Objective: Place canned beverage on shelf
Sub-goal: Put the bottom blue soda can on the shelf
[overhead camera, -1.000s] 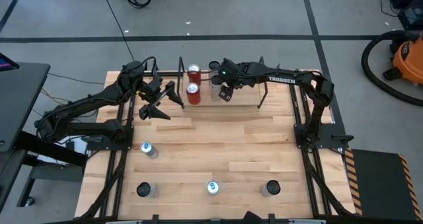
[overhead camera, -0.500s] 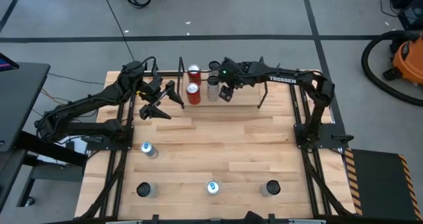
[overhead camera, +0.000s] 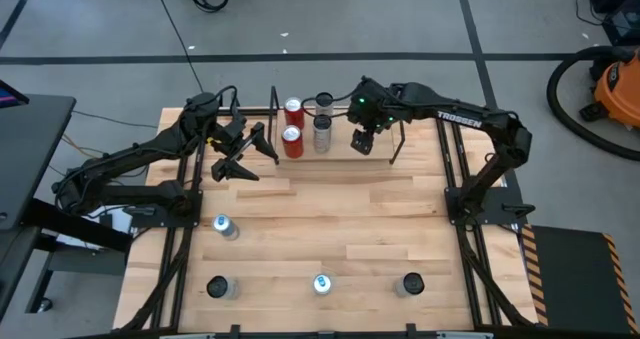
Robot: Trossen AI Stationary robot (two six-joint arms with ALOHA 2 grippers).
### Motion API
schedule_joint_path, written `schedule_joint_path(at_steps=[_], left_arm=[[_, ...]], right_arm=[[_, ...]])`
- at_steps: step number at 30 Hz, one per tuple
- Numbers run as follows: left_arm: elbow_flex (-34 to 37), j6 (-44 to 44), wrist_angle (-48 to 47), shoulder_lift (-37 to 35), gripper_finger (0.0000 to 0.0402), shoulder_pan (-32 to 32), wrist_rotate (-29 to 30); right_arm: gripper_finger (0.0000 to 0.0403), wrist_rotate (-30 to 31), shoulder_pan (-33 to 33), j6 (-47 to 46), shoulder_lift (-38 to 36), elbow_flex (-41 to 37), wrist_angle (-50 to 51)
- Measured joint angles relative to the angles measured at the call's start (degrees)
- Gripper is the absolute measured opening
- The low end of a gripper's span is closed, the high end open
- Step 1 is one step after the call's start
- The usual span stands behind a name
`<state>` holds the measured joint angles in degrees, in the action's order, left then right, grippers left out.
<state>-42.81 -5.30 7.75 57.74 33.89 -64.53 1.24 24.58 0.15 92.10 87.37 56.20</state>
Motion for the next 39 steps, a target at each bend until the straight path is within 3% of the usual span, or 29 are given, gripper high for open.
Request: schedule_joint_path(at_steps=[5,13,20,26,32,39], left_arm=[[0.0,0.0,0.0,0.0,0.0376,0.0,0.0],[0.0,0.0,0.0,0.0,0.0376,0.0,0.0],[0.0,0.0,0.0,0.0,0.0376,0.0,0.0],[0.0,0.0,-0.1,0.0,0.0376,0.0,0.1],[0.0,0.0,-1.6,0.0,0.0376,0.0,0.1],[0.0,0.0,-2.1,0.0,0.0376,0.0,0.1]], right_arm=[[0.0259,-7.2,-0.4,0.0,-0.2,0.0,0.5],[0.0267,-7.1,-3.0,0.1,-0.2,0.0,0.1],[0.0323,-7.3,-7.5,0.0,-0.2,0.0,0.9],[0.0372,-11.8,-14.0,-2.9,-0.2,0.0,0.9],[0.0389,-12.9,-20.0,-5.7,-0.3,-1.6,-3.1],[0.0386,-18.1,-25.9,6.7,-0.3,-8.2,-15.9]])
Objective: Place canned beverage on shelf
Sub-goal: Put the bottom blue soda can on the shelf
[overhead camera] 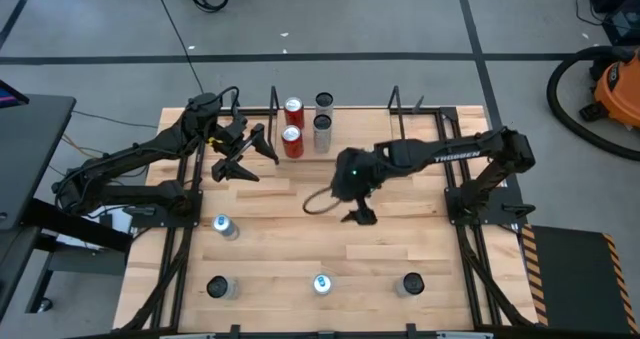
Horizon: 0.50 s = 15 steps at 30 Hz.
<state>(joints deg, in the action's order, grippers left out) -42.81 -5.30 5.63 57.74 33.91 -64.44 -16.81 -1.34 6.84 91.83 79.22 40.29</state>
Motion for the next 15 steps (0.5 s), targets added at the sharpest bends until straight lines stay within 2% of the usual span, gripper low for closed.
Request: schedule_joint_path(at_steps=[6,12,15], left_arm=[[0.0,0.0,0.0,0.0,0.0376,0.0,2.6],[0.0,0.0,-1.0,0.0,0.0376,-0.1,4.4],[0.0,0.1,-2.1,0.0,0.0376,-0.7,4.9]], right_arm=[[0.0385,-7.2,-2.9,7.0,0.0,-7.4,-16.3],[0.0385,-8.9,-4.3,9.8,0.0,-15.2,-31.8],[0.0385,-10.1,-4.9,9.6,0.0,-18.0,-36.0]])
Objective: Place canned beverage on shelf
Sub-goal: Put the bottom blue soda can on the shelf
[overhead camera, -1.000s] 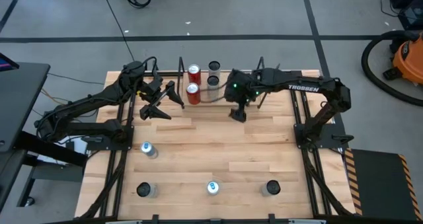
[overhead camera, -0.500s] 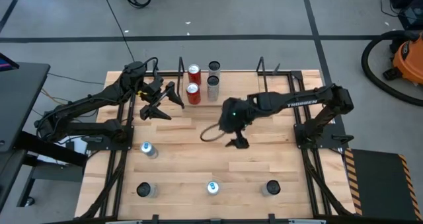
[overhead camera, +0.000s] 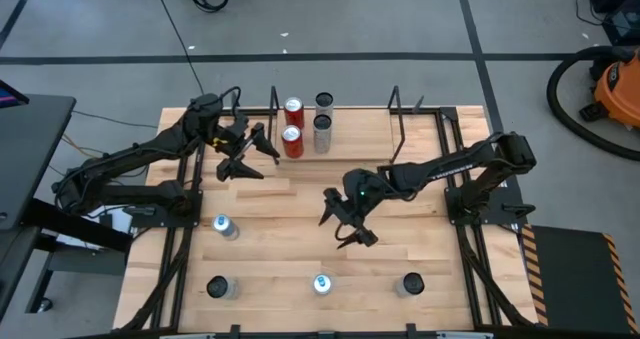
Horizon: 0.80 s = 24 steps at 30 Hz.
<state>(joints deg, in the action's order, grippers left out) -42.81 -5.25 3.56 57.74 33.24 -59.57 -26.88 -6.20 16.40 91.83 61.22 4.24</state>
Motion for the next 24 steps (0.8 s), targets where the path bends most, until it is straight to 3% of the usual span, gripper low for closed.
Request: schedule_joint_path(at_steps=[9,18,24], left_arm=[[0.0,0.1,0.0,0.0,0.0376,-4.2,3.0],[0.0,0.1,0.5,0.0,0.0376,-6.7,8.4],[0.0,0.0,0.9,0.0,0.0376,-6.9,8.6]], right_arm=[[0.0385,-0.4,-5.6,0.6,0.0,-5.6,-11.9],[0.0384,-2.0,-8.0,3.0,3.0,-5.6,-19.0],[0.0384,-5.0,-8.0,2.6,7.4,-2.5,-19.1]])
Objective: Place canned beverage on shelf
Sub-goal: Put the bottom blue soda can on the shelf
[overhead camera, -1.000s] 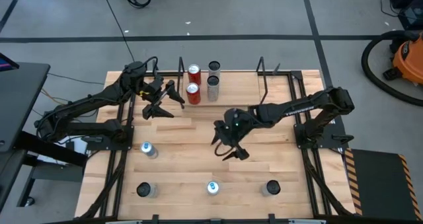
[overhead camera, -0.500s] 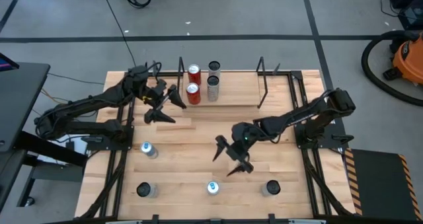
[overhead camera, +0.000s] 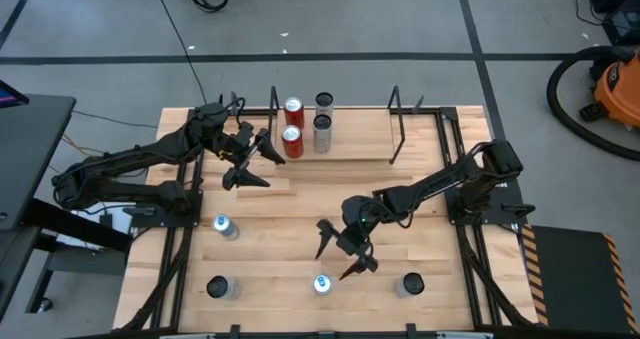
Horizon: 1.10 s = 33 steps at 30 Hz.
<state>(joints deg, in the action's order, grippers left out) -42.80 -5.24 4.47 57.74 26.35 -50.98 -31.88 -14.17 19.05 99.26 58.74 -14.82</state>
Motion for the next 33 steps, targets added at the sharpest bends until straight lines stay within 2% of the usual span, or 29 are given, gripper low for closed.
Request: schedule_joint_path(at_steps=[5,13,19,27,33], left_arm=[[0.0,0.1,0.1,0.0,0.0376,0.1,0.0],[0.0,-0.1,0.4,0.0,0.0376,0.0,0.0],[0.0,0.0,0.0,0.0,0.0376,-1.8,0.0],[0.0,-0.1,-0.1,0.0,0.0376,-3.1,0.0],[0.0,0.0,-0.1,0.0,0.0376,-3.0,0.0]], right_arm=[[0.0384,-7.7,-0.2,-1.0,1.0,4.6,5.4],[0.0384,-8.0,-0.1,-1.3,3.0,6.6,6.7],[0.0384,-5.4,-0.1,-2.4,7.1,7.9,6.7],[0.0384,-4.0,-0.1,-2.1,11.2,15.7,15.4],[0.0384,-5.4,-0.4,-1.6,12.0,16.3,17.2]])
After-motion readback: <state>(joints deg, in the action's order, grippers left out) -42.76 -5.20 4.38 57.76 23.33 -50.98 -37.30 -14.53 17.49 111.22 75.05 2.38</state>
